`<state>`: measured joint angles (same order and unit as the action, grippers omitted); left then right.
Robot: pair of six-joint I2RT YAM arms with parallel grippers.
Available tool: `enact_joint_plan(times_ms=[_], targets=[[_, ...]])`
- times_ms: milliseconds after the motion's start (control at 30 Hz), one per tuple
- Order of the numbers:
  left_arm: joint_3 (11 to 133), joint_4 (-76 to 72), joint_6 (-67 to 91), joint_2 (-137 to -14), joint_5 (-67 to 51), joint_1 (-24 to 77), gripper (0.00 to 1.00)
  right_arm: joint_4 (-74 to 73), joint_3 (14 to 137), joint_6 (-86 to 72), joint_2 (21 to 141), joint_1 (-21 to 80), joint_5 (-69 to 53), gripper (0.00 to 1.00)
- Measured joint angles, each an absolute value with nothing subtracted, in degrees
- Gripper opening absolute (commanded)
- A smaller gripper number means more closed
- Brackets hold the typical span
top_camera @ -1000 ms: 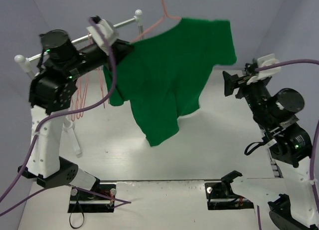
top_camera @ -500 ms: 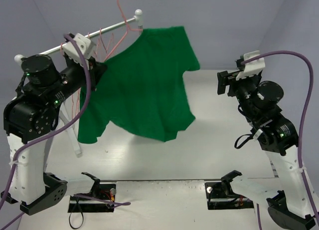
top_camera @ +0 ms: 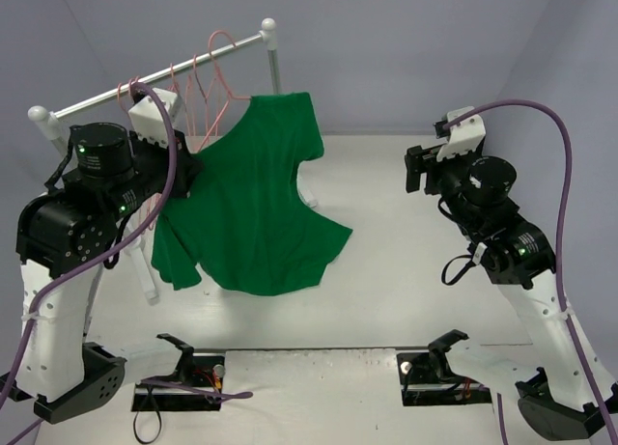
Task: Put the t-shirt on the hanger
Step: Place the hanger at the clothesline.
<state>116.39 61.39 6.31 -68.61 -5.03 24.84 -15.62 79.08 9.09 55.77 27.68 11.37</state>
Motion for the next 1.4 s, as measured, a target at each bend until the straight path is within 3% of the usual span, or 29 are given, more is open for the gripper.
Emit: enact_joint_plan(times_ms=[400,667,1000,1400], targets=[[113.26,62.61,18.21,-76.79,11.77,26.26,0.00,-15.65,75.59,5.57,55.65,27.68,9.00,0.70],[125.87,62.54,18.41,-87.51,23.64,29.13,0.00,-15.66,73.91,3.78,54.28,27.68,7.71,0.70],[137.09,61.88,18.30,-99.02,28.85,29.49,0.00,-15.63,72.87,2.95,51.31,27.68,7.26,0.70],[130.19,55.46,21.37,-101.44,33.95,33.40,0.00,-15.64,70.15,2.98,50.46,27.68,7.01,0.71]])
